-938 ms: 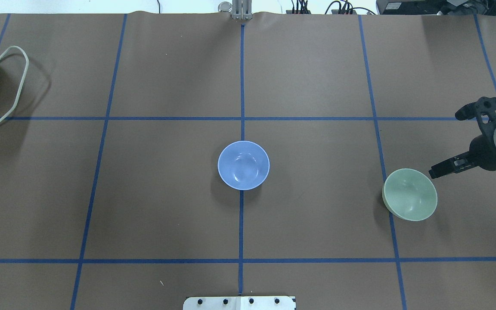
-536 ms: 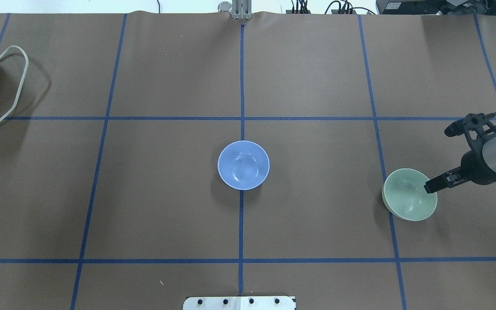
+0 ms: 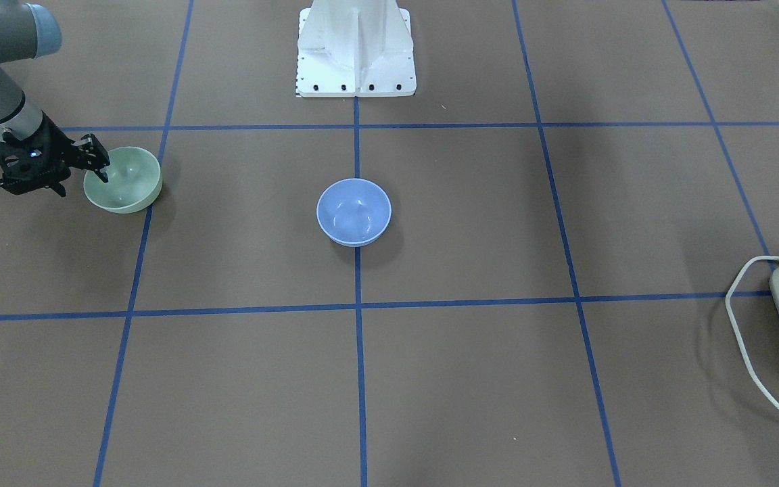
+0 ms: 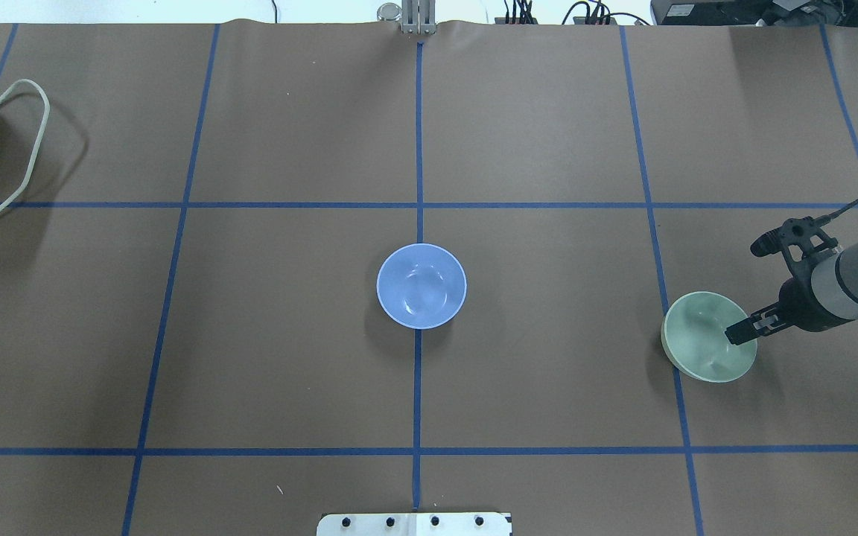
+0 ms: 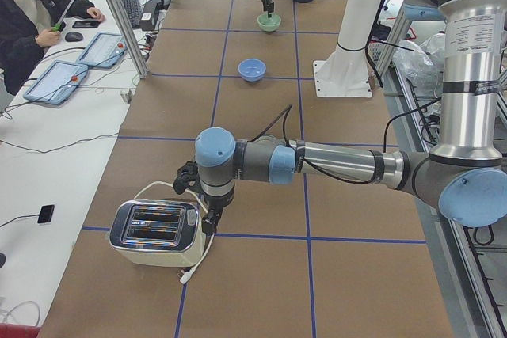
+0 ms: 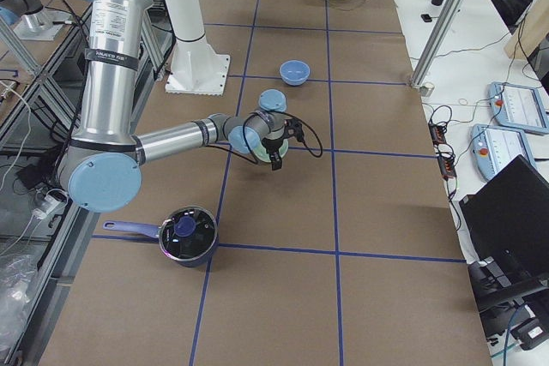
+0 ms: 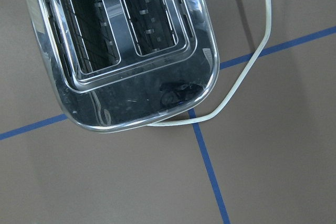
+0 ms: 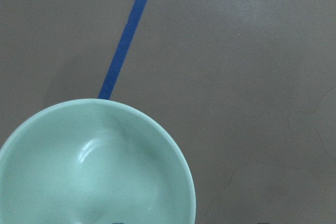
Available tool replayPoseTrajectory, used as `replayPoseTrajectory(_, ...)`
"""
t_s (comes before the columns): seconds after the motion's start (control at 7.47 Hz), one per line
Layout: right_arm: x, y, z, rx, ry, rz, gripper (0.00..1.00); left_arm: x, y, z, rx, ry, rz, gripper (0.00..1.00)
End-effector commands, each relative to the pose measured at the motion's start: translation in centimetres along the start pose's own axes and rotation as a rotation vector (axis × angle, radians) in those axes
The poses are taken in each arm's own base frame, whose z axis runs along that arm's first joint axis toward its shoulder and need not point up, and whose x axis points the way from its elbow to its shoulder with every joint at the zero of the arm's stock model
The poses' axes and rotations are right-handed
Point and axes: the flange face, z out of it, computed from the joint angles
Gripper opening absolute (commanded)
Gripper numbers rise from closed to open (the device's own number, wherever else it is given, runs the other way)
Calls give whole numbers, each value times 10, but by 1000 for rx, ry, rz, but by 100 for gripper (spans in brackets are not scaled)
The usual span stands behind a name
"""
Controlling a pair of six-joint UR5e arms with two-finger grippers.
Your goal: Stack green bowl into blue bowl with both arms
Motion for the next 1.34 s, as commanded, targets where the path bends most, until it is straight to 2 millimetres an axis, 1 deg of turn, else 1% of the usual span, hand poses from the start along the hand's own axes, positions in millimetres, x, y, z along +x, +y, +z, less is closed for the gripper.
replayPoseTrajectory(0.0, -5, -8, 2, 9, -10, -9, 0, -1, 2, 1, -2, 0, -2, 98)
replayPoseTrajectory(0.27, -7, -9, -2, 16, -17, -10, 0, -1, 2, 1, 1, -1, 1, 98)
replayPoseTrajectory(0.54, -18, -16, -33, 57, -56, -17, 0, -1, 7, 3, -1, 1, -1, 98)
replayPoseTrajectory(0.67, -38, -44, -51, 107, -97, 12, 0, -3, 10, 5, -5, 2, -5, 98)
replayPoseTrajectory(0.8, -75, -82, -65, 150, -150, 122, 0, -4, 19, 10, -15, 8, -18, 98)
replayPoseTrajectory(0.94, -117, -122, -80, 173, -205, 245, 0, -3, 19, 9, -14, 9, -50, 98)
replayPoseTrajectory(1.07, -178, -146, -90, 146, -240, 316, 0, 0, 20, 6, -8, 9, -130, 98)
replayPoseTrajectory(1.21, -236, -171, -109, 107, -234, 394, 0, 0, 22, 8, -11, 6, -151, 98)
